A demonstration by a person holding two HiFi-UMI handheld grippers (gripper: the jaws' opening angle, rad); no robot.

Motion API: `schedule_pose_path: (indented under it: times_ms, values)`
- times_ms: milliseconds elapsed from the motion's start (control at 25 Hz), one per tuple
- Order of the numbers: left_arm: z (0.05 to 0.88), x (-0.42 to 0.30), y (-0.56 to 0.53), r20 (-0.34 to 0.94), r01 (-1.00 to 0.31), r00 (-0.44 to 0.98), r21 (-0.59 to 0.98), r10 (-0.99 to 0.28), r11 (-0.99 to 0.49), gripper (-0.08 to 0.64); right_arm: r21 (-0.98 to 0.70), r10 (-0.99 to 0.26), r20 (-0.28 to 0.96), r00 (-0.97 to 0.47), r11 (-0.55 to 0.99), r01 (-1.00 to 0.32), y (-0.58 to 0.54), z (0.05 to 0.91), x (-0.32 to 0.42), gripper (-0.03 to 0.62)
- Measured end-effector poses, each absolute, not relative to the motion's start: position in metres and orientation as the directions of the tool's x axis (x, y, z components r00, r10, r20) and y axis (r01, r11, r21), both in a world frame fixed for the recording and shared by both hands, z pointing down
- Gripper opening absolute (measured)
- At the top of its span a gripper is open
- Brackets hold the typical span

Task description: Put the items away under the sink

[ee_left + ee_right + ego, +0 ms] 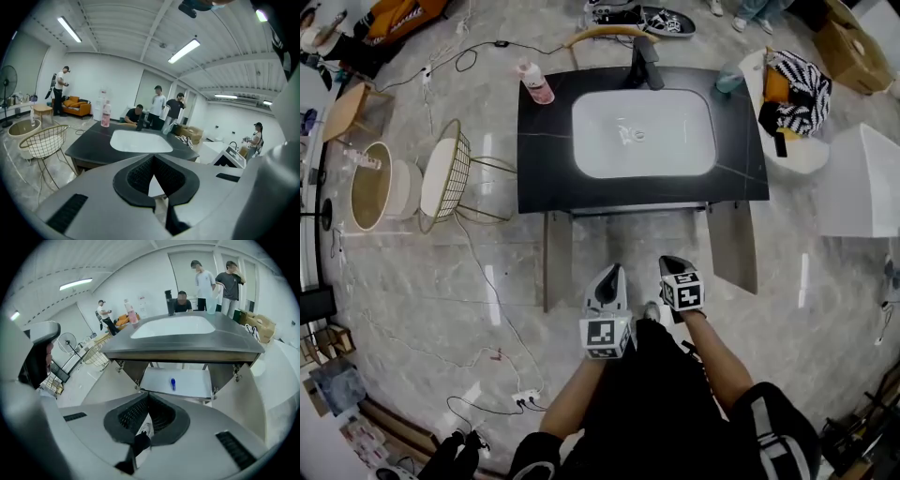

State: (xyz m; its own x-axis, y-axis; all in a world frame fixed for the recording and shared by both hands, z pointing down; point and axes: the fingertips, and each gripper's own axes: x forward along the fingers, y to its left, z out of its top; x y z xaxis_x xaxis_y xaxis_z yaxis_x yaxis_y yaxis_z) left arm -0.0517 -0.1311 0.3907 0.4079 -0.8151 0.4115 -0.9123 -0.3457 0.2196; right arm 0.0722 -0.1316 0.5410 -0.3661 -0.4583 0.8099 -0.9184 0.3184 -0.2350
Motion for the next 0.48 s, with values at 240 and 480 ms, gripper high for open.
schedule_pose_path:
  times_ms: [240, 480]
  values:
    - [0.325, -0.035, -0.086, 0.374, -0.904, 0.424, 0.234, -0.825, -0.359, 0.014, -0.223, -0.539, 0.757, -0.368, 0.316, -0.922, -0.103, 0.47, 0.082, 0.011]
    - [0.254, -0.025, -0.043, 0.309, -0.909, 0.415, 0.187, -0.856, -0.373, 0.014, -0.242, -0.675, 0.622, -0.397, 0.317, -0.917, -0.078, 0.37, 0.092, 0.011]
